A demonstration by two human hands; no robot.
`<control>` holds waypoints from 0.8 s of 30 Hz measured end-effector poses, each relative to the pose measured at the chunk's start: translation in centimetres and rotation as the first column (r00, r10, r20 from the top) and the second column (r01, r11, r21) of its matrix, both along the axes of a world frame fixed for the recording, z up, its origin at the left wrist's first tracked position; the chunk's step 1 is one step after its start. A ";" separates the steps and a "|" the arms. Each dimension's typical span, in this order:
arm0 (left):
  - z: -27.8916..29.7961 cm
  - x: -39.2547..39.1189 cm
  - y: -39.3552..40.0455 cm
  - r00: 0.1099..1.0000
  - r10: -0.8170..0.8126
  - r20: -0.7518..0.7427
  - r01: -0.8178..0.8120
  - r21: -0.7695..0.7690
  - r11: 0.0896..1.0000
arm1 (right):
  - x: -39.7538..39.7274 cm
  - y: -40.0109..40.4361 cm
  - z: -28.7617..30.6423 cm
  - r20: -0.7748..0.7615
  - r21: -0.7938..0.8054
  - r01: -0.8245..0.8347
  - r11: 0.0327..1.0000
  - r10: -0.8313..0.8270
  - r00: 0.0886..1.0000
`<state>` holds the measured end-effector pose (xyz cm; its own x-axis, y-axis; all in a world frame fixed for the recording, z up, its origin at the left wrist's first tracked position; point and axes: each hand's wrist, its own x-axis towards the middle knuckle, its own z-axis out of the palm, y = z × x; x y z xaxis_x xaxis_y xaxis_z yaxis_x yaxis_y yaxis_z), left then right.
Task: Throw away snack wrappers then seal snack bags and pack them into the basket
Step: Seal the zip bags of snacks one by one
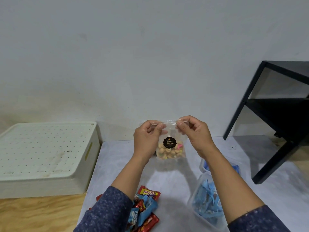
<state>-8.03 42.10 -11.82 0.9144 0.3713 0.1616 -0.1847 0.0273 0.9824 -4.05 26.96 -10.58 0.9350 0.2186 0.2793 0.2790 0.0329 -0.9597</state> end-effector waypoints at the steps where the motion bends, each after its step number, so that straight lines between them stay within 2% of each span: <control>1: 0.0 0.0 0.0 1.000 -0.006 0.002 0.006 0.006 1.000 | -0.1 0.1 0.0 0.005 -0.019 -0.013 1.000 0.013 1.000; 6: 0.0 -0.5 -0.2 1.000 -0.028 0.012 0.027 0.044 0.999 | -0.3 0.2 -0.2 0.025 -0.032 0.031 0.999 -0.030 0.999; 11: 0.1 -0.7 -0.2 0.999 -0.042 0.019 0.041 0.026 0.999 | -0.7 0.0 -0.1 -0.020 -0.002 -0.040 0.999 0.040 0.999; 15: -0.2 -0.9 -0.5 0.995 -0.095 0.008 0.095 -0.009 0.995 | -0.9 0.0 0.0 -0.006 0.008 -0.012 1.000 0.012 1.000; 24: -0.5 -1.2 -0.9 0.991 -0.121 0.061 0.122 -0.015 0.992 | -1.3 0.2 -0.6 -0.038 -0.010 -0.069 0.998 0.069 0.997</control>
